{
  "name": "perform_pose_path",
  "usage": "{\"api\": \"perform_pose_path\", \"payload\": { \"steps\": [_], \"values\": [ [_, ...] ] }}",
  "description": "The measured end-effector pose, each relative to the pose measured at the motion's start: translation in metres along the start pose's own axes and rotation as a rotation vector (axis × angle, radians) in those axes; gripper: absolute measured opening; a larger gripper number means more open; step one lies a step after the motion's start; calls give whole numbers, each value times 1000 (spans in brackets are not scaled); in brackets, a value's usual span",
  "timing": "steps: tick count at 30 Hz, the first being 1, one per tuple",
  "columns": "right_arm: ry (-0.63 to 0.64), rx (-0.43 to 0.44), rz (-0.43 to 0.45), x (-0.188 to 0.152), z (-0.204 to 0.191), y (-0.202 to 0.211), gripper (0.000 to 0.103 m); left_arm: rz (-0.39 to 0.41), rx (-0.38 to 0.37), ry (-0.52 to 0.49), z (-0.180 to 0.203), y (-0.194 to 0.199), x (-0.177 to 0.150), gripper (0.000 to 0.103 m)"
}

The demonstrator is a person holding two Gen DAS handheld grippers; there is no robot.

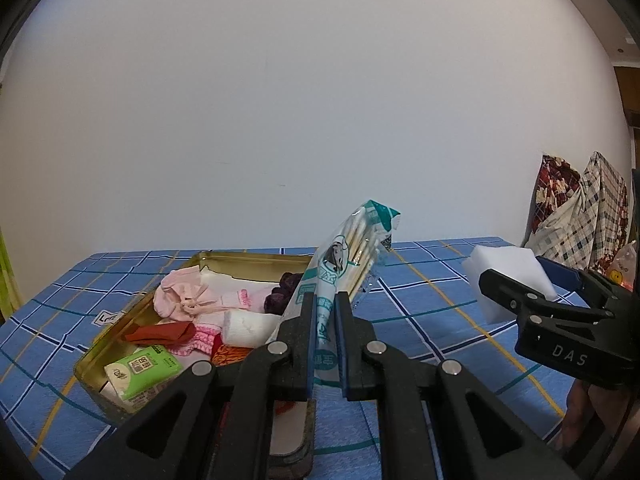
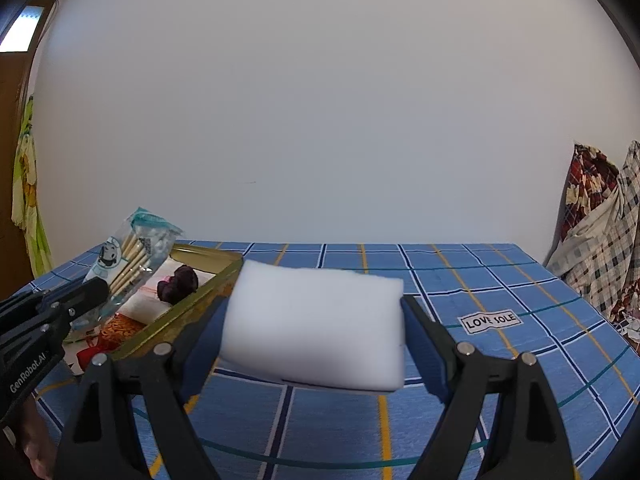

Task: Organize soft objects
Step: 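Carry the sponge with the right tool while the left tool carries the swab packet to the tray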

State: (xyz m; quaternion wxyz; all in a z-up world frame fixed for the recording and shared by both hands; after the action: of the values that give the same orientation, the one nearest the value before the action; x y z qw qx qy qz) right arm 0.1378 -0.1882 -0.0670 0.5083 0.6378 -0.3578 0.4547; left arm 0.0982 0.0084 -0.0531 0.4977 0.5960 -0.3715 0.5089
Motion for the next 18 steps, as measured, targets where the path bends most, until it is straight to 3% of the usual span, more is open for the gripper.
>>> {"api": "perform_pose_path", "payload": {
  "steps": [18],
  "values": [
    [19, 39, -1, -4, -27, -6, 85, -3, 38, 34, -30, 6, -2, 10]
  ]
}}
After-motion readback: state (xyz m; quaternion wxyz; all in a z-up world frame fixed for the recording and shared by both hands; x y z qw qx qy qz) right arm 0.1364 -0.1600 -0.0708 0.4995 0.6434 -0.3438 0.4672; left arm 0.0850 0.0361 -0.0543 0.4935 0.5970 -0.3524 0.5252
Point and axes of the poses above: each gripper's, at about its wrist camera, not at the fingertips, and y roughly against the way its jaws point, z to its right, x to its top, the point moved 9 cm from there along -y, roughly the way its jaws point, and after that the axes turned 5 degrees about x, right-handed, at the moved point
